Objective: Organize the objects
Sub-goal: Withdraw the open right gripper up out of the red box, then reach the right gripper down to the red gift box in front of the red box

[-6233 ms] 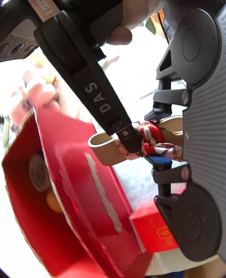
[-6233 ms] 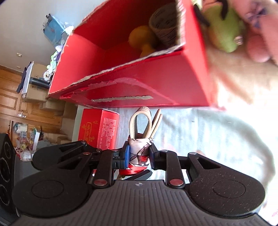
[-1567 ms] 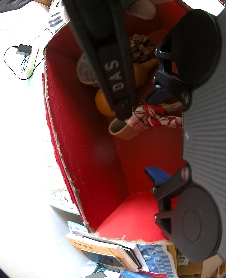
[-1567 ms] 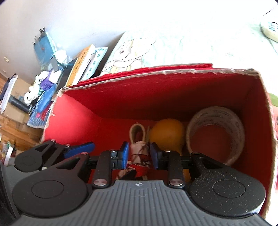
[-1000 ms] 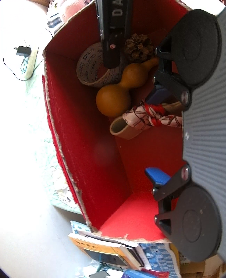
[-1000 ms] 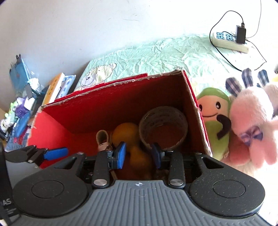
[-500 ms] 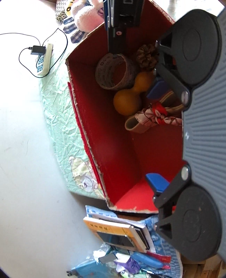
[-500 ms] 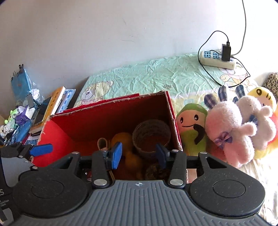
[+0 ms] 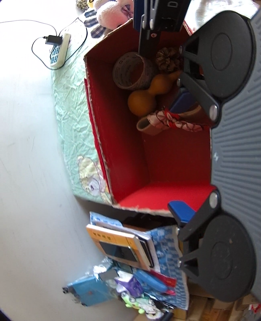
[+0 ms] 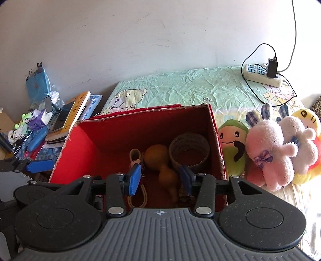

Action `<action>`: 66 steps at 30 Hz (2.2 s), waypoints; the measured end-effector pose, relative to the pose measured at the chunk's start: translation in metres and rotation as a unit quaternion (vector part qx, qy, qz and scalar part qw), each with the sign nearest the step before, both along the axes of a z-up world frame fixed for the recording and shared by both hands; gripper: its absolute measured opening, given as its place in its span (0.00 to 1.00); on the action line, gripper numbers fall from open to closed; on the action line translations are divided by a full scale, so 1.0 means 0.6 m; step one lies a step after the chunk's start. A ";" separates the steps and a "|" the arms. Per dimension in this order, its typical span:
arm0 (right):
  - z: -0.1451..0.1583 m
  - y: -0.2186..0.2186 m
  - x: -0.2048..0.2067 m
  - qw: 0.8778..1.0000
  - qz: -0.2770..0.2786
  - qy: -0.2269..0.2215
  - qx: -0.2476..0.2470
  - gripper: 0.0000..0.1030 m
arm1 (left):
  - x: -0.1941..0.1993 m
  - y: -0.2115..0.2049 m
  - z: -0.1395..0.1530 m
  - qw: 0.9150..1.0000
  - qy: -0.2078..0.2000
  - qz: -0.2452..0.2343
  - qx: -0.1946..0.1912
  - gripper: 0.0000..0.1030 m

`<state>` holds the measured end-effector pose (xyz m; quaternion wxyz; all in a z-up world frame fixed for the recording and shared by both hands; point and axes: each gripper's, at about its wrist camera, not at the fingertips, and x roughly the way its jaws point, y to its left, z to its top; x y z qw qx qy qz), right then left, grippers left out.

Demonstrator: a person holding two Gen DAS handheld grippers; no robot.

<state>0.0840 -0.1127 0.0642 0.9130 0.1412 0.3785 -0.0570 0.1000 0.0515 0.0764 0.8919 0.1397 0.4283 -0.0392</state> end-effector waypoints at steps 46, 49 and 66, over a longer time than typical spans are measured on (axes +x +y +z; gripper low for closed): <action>-0.074 0.041 -0.072 0.993 0.008 0.102 0.064 0.55 | -0.099 0.027 -0.085 0.994 0.105 0.036 -0.019 0.99; -0.079 0.041 -0.071 0.991 0.005 0.110 0.070 0.55 | -0.101 0.026 -0.089 0.993 0.108 0.034 -0.018 0.99; -0.094 0.051 -0.059 0.989 -0.015 0.132 0.065 0.61 | -0.094 0.039 -0.110 0.991 0.129 0.020 -0.024 0.99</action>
